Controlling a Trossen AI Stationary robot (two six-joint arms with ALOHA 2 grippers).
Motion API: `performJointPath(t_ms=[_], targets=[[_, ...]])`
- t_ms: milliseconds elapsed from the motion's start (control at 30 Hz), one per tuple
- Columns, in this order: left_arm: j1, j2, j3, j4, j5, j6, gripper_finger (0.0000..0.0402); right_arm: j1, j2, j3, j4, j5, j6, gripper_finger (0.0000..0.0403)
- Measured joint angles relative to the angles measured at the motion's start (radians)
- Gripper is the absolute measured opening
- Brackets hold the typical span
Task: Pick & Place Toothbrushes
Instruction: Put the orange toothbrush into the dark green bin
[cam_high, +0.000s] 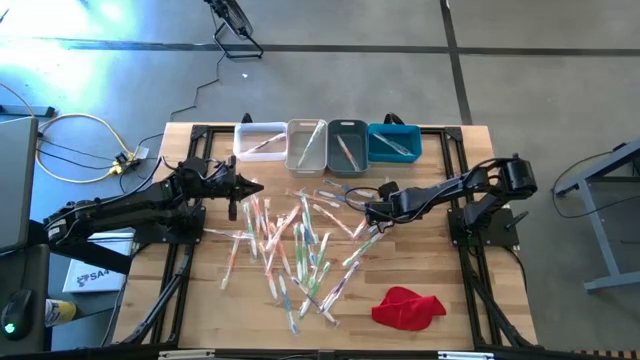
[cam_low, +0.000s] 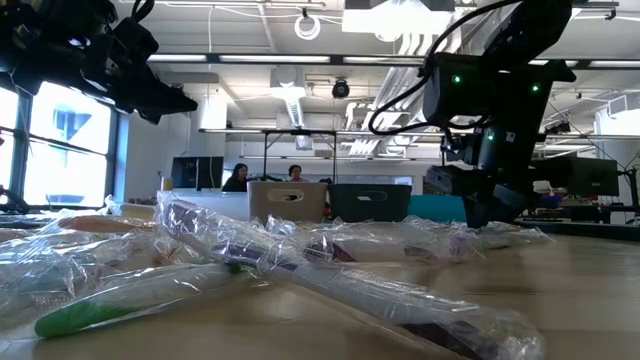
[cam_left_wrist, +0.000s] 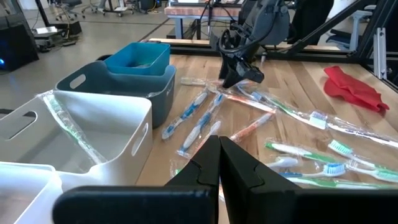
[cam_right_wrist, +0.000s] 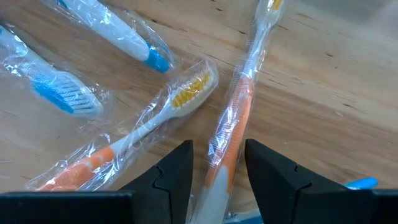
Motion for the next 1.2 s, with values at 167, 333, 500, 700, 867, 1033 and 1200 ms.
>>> performJointPath(t_ms=[167,333,500,700,867,1033,1200], targets=[[0.0,0.0,0.0,0.0,0.0,0.0,0.0,0.0,0.0,0.0,0.001,0.0,0.0,0.014],[0.0,0.0,0.0,0.0,0.0,0.0,0.0,0.0,0.0,0.0,0.003,0.0,0.0,0.0125],[0.0,0.0,0.0,0.0,0.0,0.0,0.0,0.0,0.0,0.0,0.007,0.0,0.0,0.0083],[0.0,0.0,0.0,0.0,0.0,0.0,0.0,0.0,0.0,0.0,0.006,0.0,0.0,0.0039],[0.0,0.0,0.0,0.0,0.0,0.0,0.0,0.0,0.0,0.0,0.002,0.009,0.051,0.0038],[0.0,0.0,0.0,0.0,0.0,0.0,0.0,-0.001,0.0,0.0,-0.004,0.009,0.065,0.0039],[0.0,0.0,0.0,0.0,0.0,0.0,0.0,-0.001,-0.01,-0.002,-0.032,0.047,0.071,0.0038]])
